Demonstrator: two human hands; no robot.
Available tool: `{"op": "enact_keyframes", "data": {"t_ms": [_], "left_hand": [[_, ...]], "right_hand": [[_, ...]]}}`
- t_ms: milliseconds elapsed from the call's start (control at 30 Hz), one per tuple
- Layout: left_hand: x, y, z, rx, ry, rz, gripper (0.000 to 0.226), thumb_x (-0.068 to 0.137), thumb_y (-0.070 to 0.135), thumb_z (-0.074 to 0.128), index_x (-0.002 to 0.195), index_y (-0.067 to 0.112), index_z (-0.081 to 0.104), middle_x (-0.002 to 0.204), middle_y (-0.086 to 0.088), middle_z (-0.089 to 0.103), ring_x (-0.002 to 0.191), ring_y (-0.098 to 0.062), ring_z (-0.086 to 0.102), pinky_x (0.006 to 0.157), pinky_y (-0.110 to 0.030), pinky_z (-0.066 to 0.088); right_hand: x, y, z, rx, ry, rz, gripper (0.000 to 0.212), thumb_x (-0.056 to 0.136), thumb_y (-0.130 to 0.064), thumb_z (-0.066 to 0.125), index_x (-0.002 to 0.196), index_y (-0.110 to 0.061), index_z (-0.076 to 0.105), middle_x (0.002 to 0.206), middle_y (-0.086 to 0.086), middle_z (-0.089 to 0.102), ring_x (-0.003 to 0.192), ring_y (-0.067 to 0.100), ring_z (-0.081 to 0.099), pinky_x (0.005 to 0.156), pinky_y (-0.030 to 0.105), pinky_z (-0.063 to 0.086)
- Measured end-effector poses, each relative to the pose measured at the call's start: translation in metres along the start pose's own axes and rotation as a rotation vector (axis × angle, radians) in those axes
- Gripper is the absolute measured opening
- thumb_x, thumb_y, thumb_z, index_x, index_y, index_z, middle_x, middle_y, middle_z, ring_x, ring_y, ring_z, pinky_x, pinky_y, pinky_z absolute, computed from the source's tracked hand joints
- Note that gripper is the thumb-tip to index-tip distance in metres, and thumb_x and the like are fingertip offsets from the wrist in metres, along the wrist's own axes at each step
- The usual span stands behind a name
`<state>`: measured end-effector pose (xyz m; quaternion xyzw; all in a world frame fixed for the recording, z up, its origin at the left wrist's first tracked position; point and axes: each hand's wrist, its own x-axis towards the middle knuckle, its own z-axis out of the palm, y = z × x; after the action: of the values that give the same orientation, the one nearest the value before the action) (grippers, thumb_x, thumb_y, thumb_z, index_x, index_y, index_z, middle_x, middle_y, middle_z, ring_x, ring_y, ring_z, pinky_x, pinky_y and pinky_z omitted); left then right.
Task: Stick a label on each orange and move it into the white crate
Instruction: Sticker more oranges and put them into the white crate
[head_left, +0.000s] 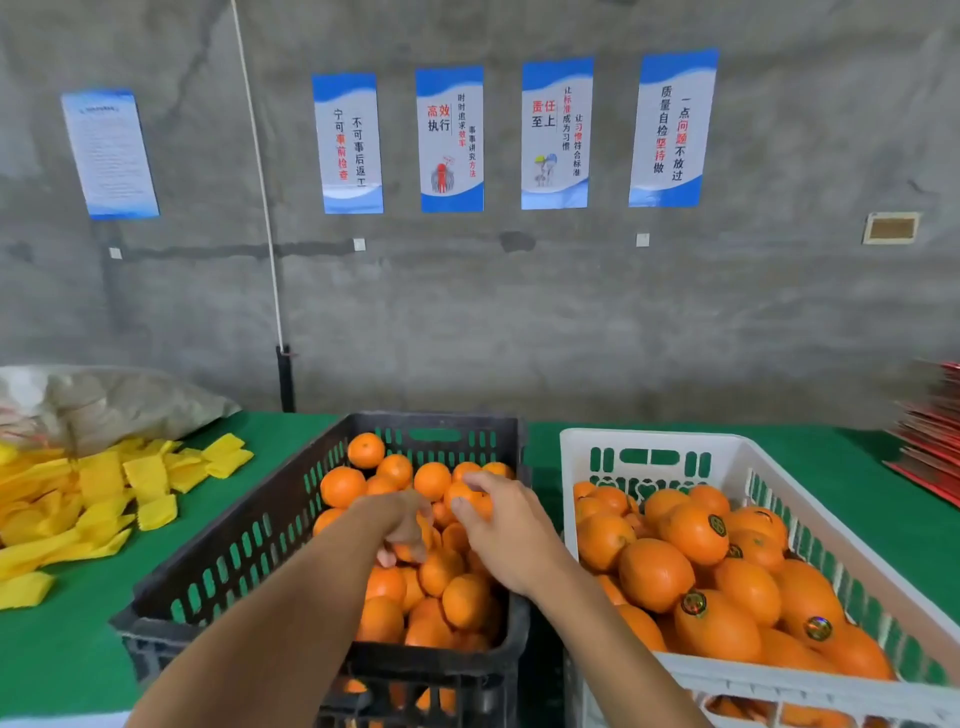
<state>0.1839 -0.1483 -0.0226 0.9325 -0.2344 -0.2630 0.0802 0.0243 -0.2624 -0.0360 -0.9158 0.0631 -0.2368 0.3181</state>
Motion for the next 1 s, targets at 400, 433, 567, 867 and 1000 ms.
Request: {"op": "enact_keyframes", "data": {"t_ms": [400, 433, 567, 867, 1000], "left_hand": [[-0.168, 0.058, 0.073, -0.502, 0.945, 0.811, 0.071, 0.087, 0.034, 0.085, 0.148, 0.028, 0.049, 0.137, 0.006, 0.06, 0.119, -0.015, 0.063, 0.099, -0.033, 0.055], [-0.18, 0.061, 0.091, -0.558, 0.961, 0.831, 0.074, 0.088, 0.032, 0.085, 0.151, 0.027, 0.046, 0.141, 0.007, 0.057, 0.123, -0.011, 0.06, 0.101, -0.027, 0.054], [-0.202, 0.065, 0.163, -0.592, 1.025, 0.919, 0.076, 0.088, 0.02, 0.086, 0.152, 0.014, 0.044, 0.15, 0.001, 0.049, 0.14, -0.008, 0.048, 0.112, -0.018, 0.041], [-0.175, 0.008, 0.324, -0.765, 0.51, 0.535, 0.069, 0.096, 0.034, 0.076, 0.14, 0.058, 0.029, 0.139, 0.025, 0.042, 0.123, 0.004, 0.054, 0.087, -0.01, 0.049], [-0.174, -0.007, 0.362, -0.882, 0.495, 0.446, 0.069, 0.094, 0.031, 0.078, 0.148, 0.039, 0.037, 0.139, 0.008, 0.053, 0.112, -0.002, 0.064, 0.087, -0.011, 0.052]], "right_hand": [[-0.083, -0.041, -0.043, 0.351, 0.484, -0.154, 0.048, 0.101, -0.045, 0.061, 0.146, -0.032, 0.048, 0.136, -0.015, 0.054, 0.127, 0.006, 0.053, 0.104, 0.034, 0.05], [-0.099, -0.042, -0.046, 0.347, 0.517, -0.181, 0.048, 0.1, -0.044, 0.063, 0.144, -0.032, 0.051, 0.136, -0.016, 0.054, 0.128, 0.008, 0.053, 0.104, 0.033, 0.049], [-0.168, -0.035, -0.044, 0.275, 0.618, -0.238, 0.05, 0.094, -0.048, 0.068, 0.139, -0.026, 0.059, 0.136, -0.015, 0.056, 0.13, 0.015, 0.053, 0.104, 0.022, 0.045], [-0.298, 0.06, 0.019, 0.204, 0.003, 0.155, 0.043, 0.104, -0.038, 0.058, 0.146, -0.03, 0.052, 0.141, -0.014, 0.058, 0.124, 0.0, 0.055, 0.106, 0.032, 0.047], [-0.327, 0.074, 0.033, 0.011, -0.211, 0.143, 0.049, 0.103, -0.051, 0.052, 0.147, -0.029, 0.052, 0.145, -0.017, 0.052, 0.132, -0.001, 0.044, 0.112, 0.034, 0.041]]}}
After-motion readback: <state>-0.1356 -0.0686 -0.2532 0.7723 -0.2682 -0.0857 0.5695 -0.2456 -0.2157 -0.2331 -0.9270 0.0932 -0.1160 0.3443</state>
